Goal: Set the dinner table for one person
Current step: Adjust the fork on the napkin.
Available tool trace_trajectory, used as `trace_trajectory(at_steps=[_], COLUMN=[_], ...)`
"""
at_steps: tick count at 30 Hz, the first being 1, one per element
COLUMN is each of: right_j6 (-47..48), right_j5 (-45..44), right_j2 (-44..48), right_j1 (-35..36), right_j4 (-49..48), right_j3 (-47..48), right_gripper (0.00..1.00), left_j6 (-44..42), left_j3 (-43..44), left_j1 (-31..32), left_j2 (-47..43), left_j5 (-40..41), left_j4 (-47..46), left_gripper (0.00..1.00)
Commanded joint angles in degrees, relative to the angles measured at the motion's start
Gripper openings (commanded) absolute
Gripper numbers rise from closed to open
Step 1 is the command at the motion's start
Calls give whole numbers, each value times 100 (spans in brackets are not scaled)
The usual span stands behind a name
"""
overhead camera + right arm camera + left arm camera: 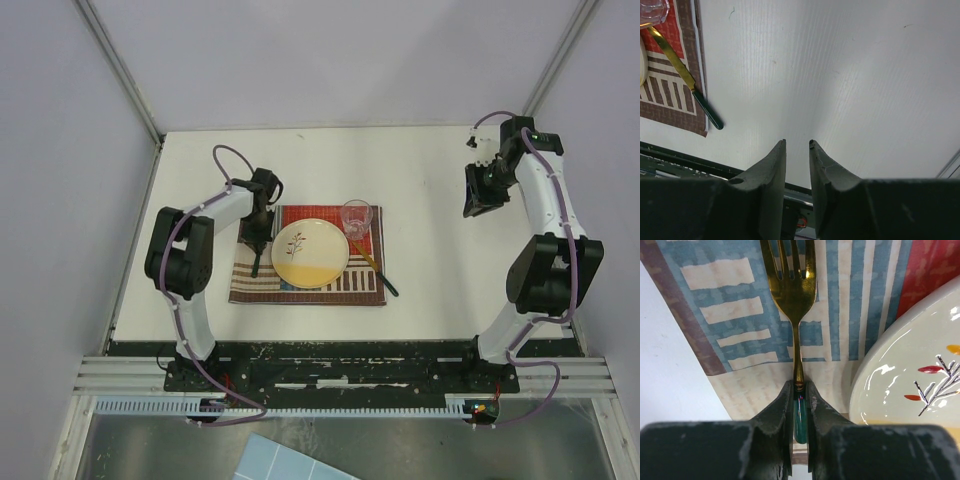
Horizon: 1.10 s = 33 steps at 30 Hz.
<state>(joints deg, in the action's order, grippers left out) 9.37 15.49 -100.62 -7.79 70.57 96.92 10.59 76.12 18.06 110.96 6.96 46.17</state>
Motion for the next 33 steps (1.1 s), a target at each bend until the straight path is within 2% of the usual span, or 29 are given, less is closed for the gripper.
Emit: trace_trajectory(at_steps=[1,15,33], right_j6=[101,-49,-103], right_j5=[86,169,259], right_j2=[295,122,148], right_j1=[-57,-58,-57], right_j4=[-14,11,2], right_j3=[74,201,198], right_gripper=[32,32,33], left_j6=[499,1132,809], left_j3=[-177,-712,-514], left_j1=[-18,-14,-74], left_j2=[-211,-760,-460], left_j5=[-144,-418,-119], left_j4=[137,130,12], left_gripper=[3,3,3])
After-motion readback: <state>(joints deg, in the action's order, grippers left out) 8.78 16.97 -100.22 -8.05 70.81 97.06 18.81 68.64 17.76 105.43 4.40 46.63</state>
